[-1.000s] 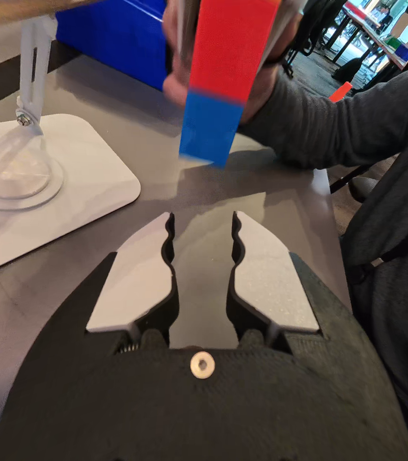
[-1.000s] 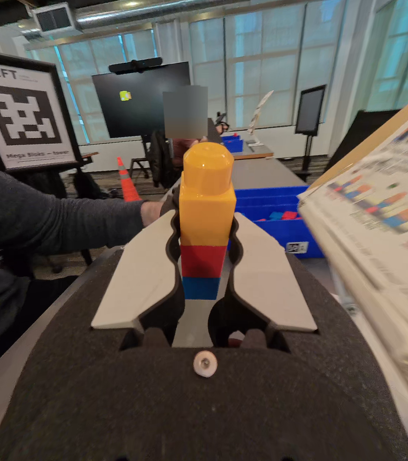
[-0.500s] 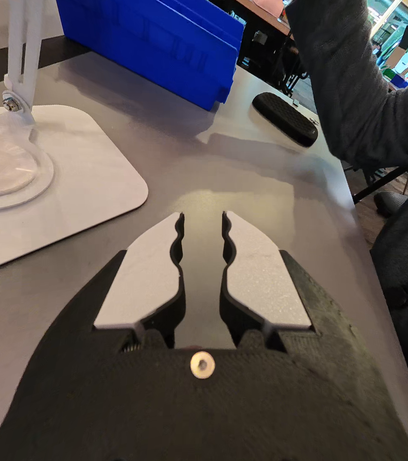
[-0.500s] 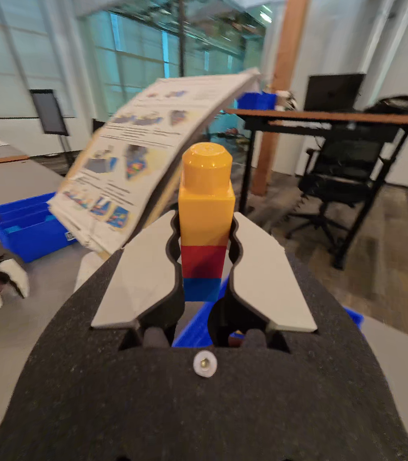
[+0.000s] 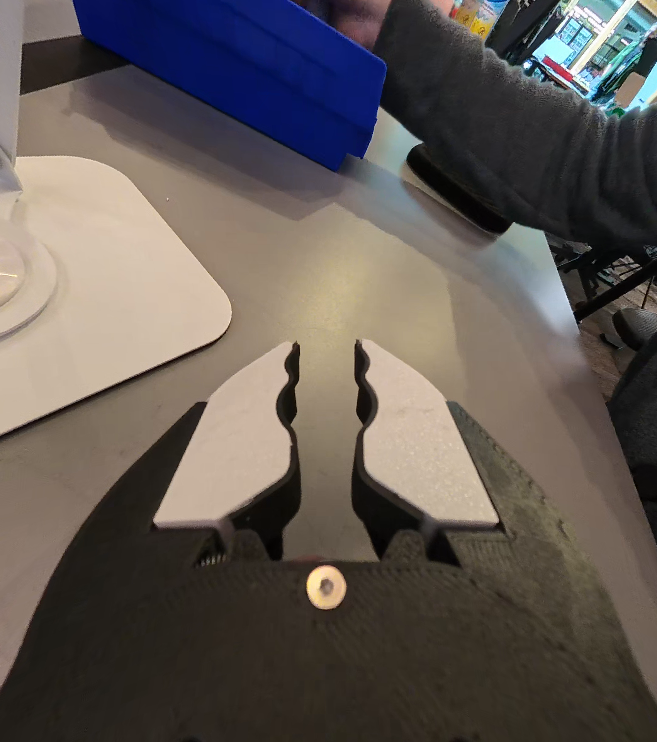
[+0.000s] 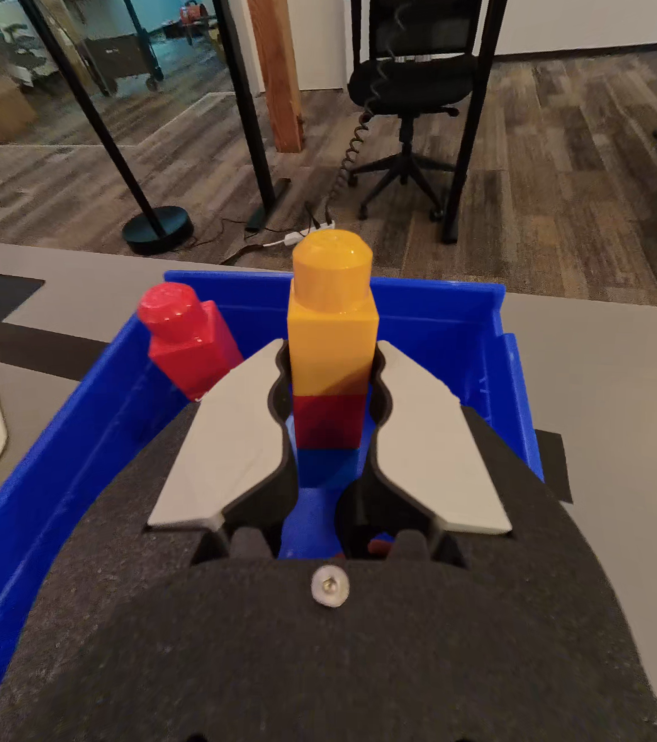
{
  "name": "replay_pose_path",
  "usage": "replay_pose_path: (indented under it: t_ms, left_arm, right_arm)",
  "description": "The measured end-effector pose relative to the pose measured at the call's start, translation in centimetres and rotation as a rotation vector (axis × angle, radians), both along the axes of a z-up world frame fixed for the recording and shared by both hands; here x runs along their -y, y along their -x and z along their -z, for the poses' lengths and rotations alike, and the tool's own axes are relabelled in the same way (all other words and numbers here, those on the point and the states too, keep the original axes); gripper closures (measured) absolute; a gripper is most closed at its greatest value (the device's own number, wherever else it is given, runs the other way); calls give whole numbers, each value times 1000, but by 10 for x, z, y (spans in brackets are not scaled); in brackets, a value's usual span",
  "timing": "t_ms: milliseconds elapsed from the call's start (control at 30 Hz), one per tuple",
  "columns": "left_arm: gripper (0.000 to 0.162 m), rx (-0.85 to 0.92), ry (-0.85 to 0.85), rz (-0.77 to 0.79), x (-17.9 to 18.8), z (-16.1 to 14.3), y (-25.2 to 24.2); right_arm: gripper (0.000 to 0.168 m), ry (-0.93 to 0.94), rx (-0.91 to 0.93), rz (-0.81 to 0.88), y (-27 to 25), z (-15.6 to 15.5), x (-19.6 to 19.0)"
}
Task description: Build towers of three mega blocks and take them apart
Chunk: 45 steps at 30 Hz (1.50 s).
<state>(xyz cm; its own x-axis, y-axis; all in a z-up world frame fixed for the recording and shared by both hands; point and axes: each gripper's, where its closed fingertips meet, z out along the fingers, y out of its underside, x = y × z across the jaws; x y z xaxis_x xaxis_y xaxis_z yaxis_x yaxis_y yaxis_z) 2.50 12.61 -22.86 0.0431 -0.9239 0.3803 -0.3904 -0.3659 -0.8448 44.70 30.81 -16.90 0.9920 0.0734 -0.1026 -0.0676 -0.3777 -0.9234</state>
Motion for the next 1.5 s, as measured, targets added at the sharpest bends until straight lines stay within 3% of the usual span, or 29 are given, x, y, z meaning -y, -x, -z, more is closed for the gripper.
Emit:
replay_pose_path:
  t_ms: [300, 700, 833, 967, 1167, 1367, 1500]
  left_arm:
    - [138, 15, 13, 8, 0, -1, 0]
    - [139, 9, 11, 28, 3, 0, -1]
    - [139, 5, 6, 25, 3, 1, -2]
    - [137, 7, 9, 23, 2, 0, -2]
    - [136, -12, -8, 23, 4, 3, -3]
    - [139, -26, -22, 12, 4, 5, -5]
    - [141, 4, -11, 0, 4, 1, -8]
  right_arm:
    - [132, 51, 31, -12, 1, 27, -28]
    - [130, 185, 79, -29, 7, 44, -2]
    - [118, 202, 86, -18, 5, 46, 0]
    - [106, 160, 60, -8, 7, 31, 10]
    - [111, 47, 105, -42, 22, -18, 50]
    - [132, -166, 167, -125, 88, -90, 110]
    - [159, -233, 182, -326, 187, -93, 134]
